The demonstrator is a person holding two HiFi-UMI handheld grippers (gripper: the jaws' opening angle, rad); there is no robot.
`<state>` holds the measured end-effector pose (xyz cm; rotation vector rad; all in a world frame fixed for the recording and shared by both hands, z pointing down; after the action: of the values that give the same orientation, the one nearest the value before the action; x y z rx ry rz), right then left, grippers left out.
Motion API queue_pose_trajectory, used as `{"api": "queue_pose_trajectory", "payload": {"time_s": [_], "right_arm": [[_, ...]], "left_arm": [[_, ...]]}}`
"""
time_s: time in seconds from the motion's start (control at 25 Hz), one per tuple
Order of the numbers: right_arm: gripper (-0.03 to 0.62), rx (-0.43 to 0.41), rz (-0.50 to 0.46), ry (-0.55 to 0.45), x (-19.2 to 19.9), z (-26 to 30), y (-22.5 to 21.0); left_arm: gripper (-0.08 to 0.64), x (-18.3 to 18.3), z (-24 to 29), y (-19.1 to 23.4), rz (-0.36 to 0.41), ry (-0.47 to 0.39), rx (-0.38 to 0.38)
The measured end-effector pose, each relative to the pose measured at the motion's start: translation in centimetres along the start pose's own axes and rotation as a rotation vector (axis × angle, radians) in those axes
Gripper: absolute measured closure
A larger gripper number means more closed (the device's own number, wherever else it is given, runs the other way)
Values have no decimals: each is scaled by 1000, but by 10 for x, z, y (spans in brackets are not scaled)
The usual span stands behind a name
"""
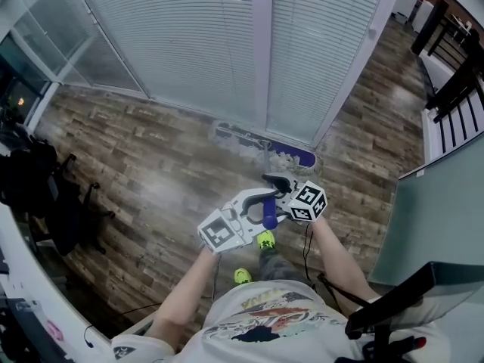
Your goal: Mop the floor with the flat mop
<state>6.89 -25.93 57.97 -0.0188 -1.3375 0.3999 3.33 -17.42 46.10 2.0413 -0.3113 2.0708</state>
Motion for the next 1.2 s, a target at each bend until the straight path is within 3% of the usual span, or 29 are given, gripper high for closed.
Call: {"api": "queue_pose_trajectory", "payload": {"time_s": [0.44,0.68,1.2], "right_arm": [[357,-7,-38,37,64,-37,162],[356,-32,-40,48,96,-70,261],[356,-117,-39,23,170,-196,431]], "left_arm": [[362,14,-48,-175,6,22,-22],[355,13,-69,-283,-36,15,-64],[348,9,-39,-509,-46,36,-156]]}}
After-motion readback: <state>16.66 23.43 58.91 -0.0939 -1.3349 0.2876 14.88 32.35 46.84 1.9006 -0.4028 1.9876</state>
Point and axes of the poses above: the fingertips, and each gripper's own axes: z forward along the fingers, y to its left, x out of its underside, the point moved 6 cm from there along -z, backward along the fingers, and after that the axes turned 6 degrees about x, right-handed, at the moved point
